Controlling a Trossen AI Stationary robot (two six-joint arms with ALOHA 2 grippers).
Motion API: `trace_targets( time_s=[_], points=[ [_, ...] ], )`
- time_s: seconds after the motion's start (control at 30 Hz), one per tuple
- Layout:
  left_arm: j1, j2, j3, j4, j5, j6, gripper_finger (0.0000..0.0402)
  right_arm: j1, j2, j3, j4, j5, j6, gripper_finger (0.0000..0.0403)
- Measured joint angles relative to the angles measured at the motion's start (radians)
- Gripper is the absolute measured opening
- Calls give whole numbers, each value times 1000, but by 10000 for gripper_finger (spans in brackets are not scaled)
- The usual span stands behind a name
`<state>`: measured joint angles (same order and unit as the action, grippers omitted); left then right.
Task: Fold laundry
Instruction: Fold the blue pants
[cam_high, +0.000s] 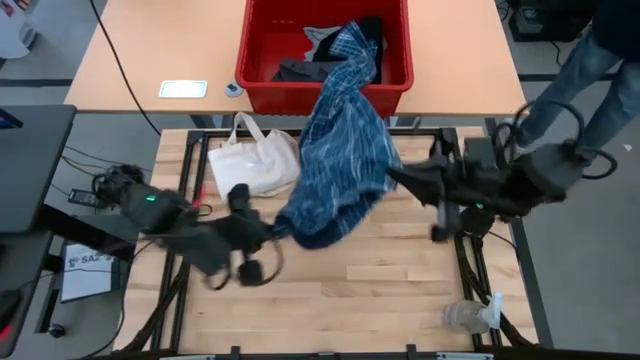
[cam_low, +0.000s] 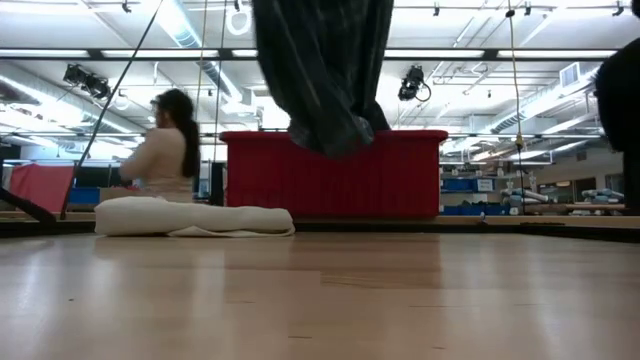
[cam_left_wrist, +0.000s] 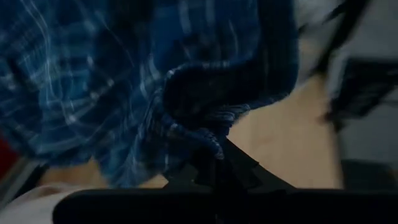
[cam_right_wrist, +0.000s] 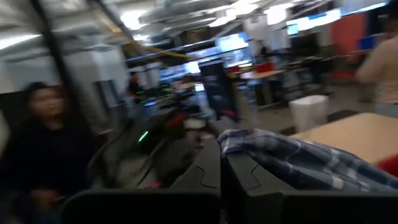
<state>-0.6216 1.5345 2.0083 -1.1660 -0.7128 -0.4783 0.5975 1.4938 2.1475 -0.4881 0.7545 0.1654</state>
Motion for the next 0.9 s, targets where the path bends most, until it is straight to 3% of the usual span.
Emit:
trace_targets(
  time_s=[0.17, 0.33, 0.43, 0.53, 0.6, 0.9],
  points=[
    [-137, 1, 115, 5, 15, 236, 9, 98, -22, 0, 0, -54, 25, 5],
    [-246, 2, 203, 85, -70, 265, 11, 198, -61, 0, 1, -135, 124, 7],
    [-286, 2, 239, 225, -56, 325, 11, 261, -78, 0, 20, -202, 172, 8],
    [-314, 3, 270, 388, 99, 433, 12, 318, -74, 0, 125, -225, 149, 9],
    [-332, 3, 279, 504, 147, 489, 12, 351, -64, 0, 212, -253, 110, 9],
    [-370, 6, 278, 875, 151, 667, 13, 427, -30, -1, 424, -332, -10, 10]
  ],
)
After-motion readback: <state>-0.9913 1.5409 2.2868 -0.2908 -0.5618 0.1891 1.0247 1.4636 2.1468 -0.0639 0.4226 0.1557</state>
